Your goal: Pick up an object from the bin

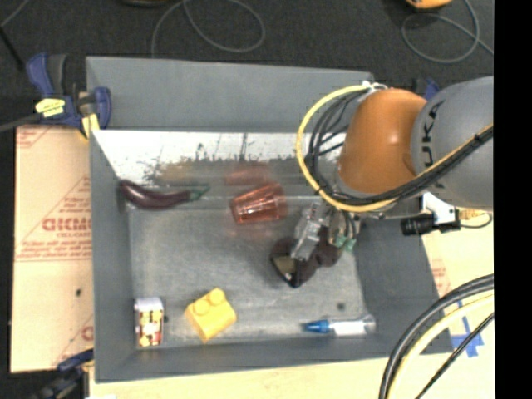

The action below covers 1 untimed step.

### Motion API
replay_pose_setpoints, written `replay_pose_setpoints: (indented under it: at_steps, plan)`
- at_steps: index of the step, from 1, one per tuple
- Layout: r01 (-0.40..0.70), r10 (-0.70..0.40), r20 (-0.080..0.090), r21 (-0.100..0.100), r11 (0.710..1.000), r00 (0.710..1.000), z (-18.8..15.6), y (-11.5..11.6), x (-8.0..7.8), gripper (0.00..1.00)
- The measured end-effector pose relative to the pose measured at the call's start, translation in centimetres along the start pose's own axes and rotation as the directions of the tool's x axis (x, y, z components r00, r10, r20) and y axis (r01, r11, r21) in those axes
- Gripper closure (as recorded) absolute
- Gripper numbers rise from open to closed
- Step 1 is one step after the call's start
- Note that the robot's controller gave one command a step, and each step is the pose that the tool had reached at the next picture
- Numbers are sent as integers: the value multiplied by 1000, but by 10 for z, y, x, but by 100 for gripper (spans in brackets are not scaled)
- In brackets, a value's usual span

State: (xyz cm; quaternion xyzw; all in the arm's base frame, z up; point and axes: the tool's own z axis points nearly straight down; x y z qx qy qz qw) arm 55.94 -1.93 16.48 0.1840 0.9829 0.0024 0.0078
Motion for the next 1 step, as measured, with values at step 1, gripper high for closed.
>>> replay_pose_setpoints:
  at_steps: [1]
  plan:
    - [1, -1, -3, 1, 1000, 1000, -49, 8, 3, 100]
